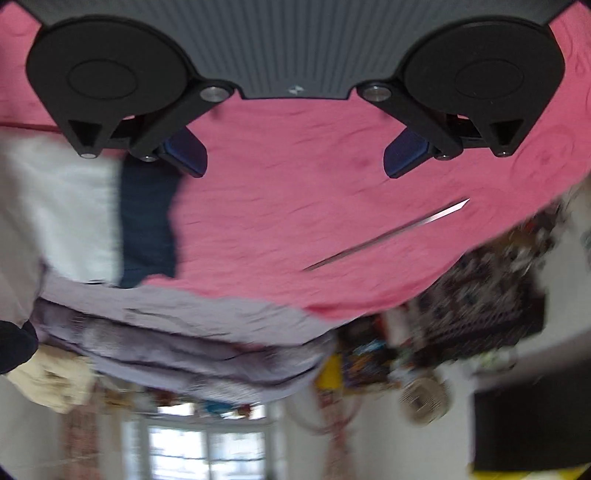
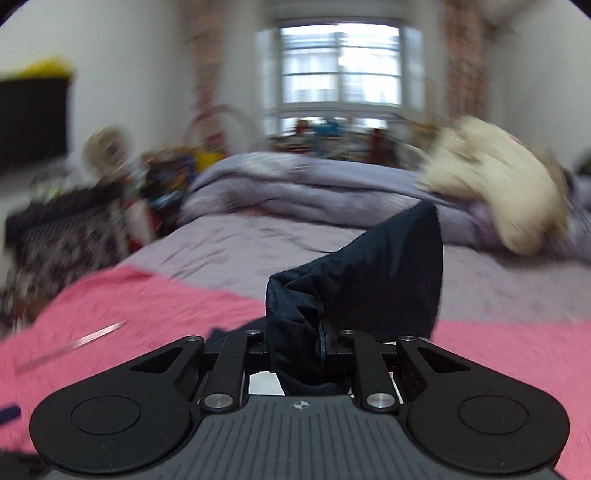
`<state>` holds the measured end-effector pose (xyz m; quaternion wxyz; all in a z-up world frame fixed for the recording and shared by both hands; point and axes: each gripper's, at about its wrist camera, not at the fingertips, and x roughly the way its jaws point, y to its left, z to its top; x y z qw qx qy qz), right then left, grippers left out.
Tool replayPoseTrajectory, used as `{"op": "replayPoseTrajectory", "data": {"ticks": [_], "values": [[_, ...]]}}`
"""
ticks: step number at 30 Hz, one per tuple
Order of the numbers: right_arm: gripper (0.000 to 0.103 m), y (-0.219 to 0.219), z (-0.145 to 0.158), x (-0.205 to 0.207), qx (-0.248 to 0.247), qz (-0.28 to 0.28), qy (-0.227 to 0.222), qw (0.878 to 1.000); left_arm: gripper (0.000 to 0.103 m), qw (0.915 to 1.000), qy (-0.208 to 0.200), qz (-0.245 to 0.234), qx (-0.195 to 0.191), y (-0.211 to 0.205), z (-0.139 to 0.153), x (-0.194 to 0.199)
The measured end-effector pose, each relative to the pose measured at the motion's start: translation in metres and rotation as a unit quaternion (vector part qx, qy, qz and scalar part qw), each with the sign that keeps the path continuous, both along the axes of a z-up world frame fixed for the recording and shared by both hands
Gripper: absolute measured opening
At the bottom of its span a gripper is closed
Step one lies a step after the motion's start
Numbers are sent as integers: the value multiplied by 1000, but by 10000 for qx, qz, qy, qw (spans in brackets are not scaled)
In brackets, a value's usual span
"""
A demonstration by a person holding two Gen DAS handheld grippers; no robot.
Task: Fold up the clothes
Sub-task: 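Fold the navy side panel over the white body with the right gripper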
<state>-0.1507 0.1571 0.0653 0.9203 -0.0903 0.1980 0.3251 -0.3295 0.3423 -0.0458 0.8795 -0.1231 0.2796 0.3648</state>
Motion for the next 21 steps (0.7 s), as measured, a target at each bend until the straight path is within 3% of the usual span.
{"op": "replayPoseTrajectory", "data": {"ticks": [1,3,5,7,9,13,17,19,21], "values": [[19,26,-11,-9,-226,205,-22,9995,102,9995,-36,44,-312,11,-12,-5],[19,73,-45,-23,-851,545,55,9949,103,9989,-359,-123,-282,10,-10,-13],[21,106,-87,-36,-1651,659,-24,9841,103,9995,-145,-218,-150,5,-11,-7],[22,116,-114,-52,-2153,599,-439,9737,102,9996,68,-292,-12,-1,-12,-1],[22,110,-113,-59,-1990,580,-576,9766,102,9995,53,-307,6,-2,-13,0],[20,96,-90,-49,-1308,554,-179,9897,102,9993,-183,-302,-137,0,-13,-5],[18,103,-79,-50,-1160,653,-248,9908,102,9974,-561,-299,-333,5,-13,-16],[22,109,-84,-51,-1370,902,-110,9864,102,9950,-818,-290,-501,9,-13,-23],[46,111,-93,-51,-1543,1221,49,9804,102,9937,-918,-284,-570,10,-13,-26]]}}
